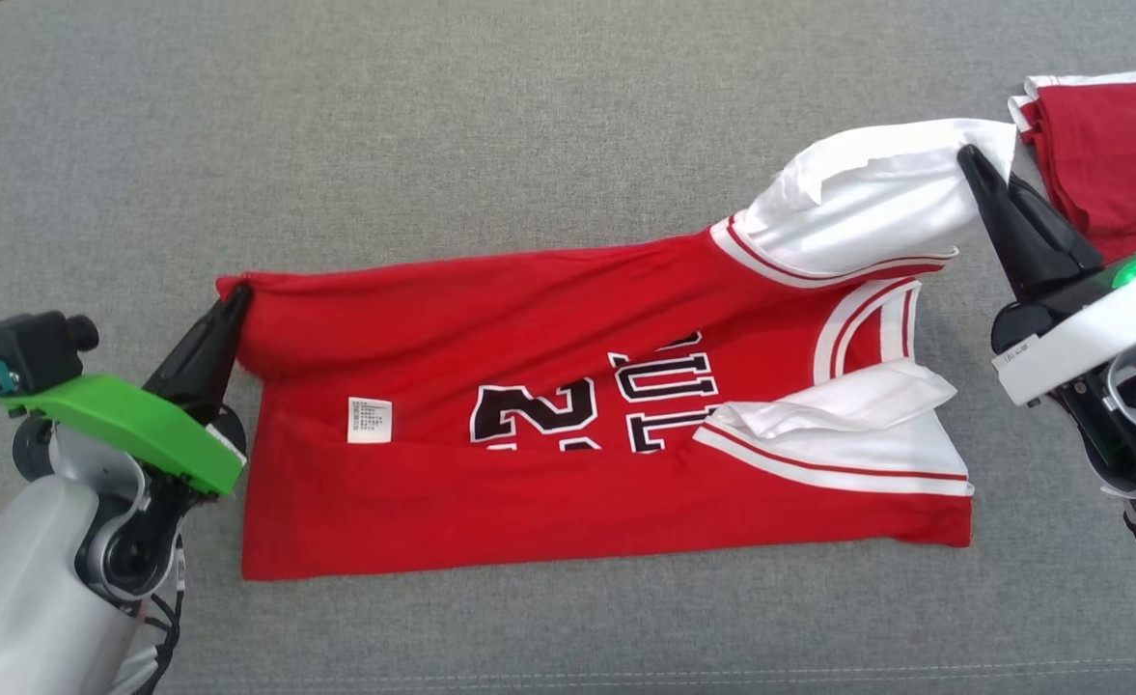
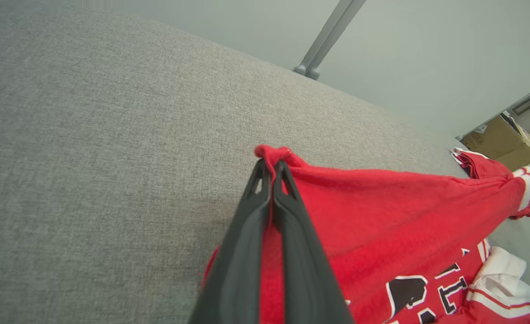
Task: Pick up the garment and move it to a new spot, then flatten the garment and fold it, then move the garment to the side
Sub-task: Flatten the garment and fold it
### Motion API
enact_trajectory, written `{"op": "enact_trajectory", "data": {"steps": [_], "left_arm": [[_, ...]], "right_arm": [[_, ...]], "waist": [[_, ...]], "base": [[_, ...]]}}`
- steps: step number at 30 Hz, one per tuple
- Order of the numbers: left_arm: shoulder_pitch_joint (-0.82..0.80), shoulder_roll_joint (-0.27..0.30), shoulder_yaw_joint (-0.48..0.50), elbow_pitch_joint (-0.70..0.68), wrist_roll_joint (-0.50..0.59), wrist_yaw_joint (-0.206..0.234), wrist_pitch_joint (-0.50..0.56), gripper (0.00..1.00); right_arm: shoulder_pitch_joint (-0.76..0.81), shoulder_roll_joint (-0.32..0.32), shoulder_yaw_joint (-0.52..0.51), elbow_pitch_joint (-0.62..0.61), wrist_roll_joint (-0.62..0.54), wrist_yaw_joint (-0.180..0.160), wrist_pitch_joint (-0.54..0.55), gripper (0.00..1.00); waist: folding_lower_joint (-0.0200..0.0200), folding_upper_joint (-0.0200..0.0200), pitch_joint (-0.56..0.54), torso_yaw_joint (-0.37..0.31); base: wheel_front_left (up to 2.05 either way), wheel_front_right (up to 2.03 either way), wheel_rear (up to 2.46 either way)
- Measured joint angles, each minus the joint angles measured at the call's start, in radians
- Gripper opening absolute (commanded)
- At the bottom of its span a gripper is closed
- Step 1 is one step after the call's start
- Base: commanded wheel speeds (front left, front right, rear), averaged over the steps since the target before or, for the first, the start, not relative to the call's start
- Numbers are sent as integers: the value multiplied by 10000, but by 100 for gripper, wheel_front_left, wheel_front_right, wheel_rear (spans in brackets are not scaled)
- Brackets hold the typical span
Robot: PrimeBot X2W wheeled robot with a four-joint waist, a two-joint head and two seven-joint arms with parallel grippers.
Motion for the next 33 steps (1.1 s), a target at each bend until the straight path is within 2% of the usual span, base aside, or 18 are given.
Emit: {"op": "enact_trajectory", "data": {"steps": [9, 17, 25, 33], "left_arm": [[-1069, -6, -8, 15, 470, 0, -33, 0], [-1442, -107, -75, 297, 792, 0, -334, 0], [-1257, -150, -397, 311, 878, 0, -685, 0], [-125, -138, -410, 257, 750, 0, -993, 0]], "right_arm": [[-815, 69, 267, 209, 19, -69, 679, 0], [-1211, 176, 447, 380, -192, -56, 715, 0], [-1084, 165, 621, 341, -464, 63, 405, 0], [283, 148, 809, 104, -466, 61, 19, 0]], "waist": [[0, 0, 768, 202], [0, 0, 1228, 341], [0, 0, 1031, 368], [0, 0, 453, 365]], "base": [[0, 0, 0], [0, 0, 0], [0, 0, 0], [0, 0, 0]]}}
